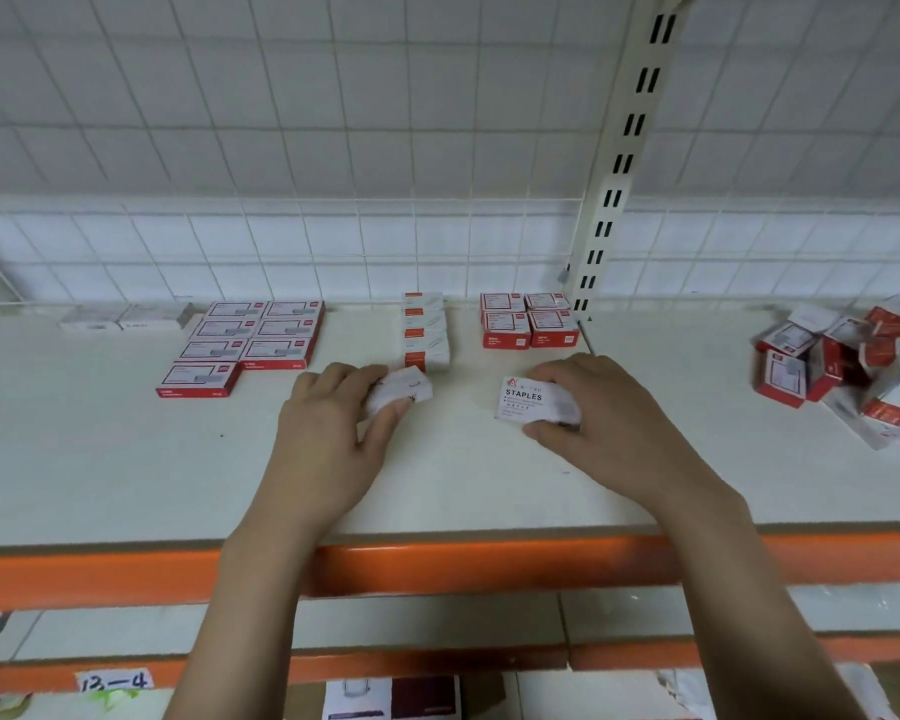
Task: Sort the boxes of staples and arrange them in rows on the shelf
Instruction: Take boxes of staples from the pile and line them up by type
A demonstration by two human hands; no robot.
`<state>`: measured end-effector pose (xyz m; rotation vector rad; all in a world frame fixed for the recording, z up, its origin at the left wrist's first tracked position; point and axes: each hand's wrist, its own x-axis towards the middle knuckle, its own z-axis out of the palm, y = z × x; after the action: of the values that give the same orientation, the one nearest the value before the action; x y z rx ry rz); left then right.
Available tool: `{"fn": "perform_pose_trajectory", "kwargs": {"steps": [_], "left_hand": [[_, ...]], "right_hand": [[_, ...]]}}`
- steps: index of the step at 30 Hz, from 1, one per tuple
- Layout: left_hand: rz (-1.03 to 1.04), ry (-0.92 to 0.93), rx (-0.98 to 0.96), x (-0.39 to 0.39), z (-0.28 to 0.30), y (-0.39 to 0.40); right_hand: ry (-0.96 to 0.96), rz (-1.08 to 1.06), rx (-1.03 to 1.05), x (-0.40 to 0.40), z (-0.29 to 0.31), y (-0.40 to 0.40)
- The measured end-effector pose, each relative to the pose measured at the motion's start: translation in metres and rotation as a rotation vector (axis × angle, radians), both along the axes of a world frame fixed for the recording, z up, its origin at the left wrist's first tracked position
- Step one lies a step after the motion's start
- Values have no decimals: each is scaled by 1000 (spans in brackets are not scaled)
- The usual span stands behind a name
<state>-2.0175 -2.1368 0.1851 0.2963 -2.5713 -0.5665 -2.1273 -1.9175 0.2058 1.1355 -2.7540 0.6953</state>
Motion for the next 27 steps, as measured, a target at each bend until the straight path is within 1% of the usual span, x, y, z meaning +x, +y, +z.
{"fn": "perform_pose_trajectory", "kwargs": {"steps": [2, 8, 13, 18, 22, 27], "left_hand": [[26, -34, -1, -4, -3, -5], [16, -34, -3, -18, -3, -10], [-18, -54, 11, -10, -11, -40], [-72, -18, 15, 4, -8, -94], [-74, -7, 16, 28, -1, -151], [-41, -33, -60, 67, 0, -220]], "right_hand": [[-22, 18, -6, -5, -2, -6], [-21, 39, 3, -19, -6, -23], [-53, 87, 14, -15, -11, -55], [-60, 75, -17, -3, -14, -104], [-48, 74, -45, 17, -14, -160], [-74, 109, -88, 52, -9, -233]]}}
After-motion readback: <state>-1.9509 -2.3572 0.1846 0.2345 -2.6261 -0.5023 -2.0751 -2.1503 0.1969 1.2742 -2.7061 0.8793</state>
